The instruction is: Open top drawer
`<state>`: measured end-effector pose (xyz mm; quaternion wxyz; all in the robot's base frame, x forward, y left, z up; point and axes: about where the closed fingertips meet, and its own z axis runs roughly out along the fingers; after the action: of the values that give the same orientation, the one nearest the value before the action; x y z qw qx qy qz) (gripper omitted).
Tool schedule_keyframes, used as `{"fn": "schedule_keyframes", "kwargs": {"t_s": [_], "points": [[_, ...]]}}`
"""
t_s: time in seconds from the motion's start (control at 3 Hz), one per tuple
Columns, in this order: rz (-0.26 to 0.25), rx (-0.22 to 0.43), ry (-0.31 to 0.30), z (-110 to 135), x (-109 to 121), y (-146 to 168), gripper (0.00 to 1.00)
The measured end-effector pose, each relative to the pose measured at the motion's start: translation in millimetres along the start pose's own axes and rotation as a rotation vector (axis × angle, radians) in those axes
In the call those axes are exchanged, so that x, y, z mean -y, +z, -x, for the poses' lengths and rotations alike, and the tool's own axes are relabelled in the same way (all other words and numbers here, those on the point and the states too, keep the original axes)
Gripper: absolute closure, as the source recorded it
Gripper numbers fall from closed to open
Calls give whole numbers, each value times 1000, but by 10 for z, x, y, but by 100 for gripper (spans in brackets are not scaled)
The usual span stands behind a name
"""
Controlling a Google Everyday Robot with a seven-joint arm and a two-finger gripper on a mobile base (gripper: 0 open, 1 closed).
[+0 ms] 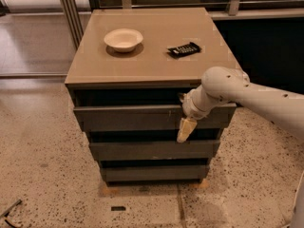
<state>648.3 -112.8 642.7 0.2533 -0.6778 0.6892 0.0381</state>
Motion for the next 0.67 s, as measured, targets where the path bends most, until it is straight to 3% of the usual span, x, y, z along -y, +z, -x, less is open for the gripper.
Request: {"fn": "schedule_keyframes", "kwargs": {"t_s": [0.67], "points": [[75,15,49,-55,-110,42,0]]}}
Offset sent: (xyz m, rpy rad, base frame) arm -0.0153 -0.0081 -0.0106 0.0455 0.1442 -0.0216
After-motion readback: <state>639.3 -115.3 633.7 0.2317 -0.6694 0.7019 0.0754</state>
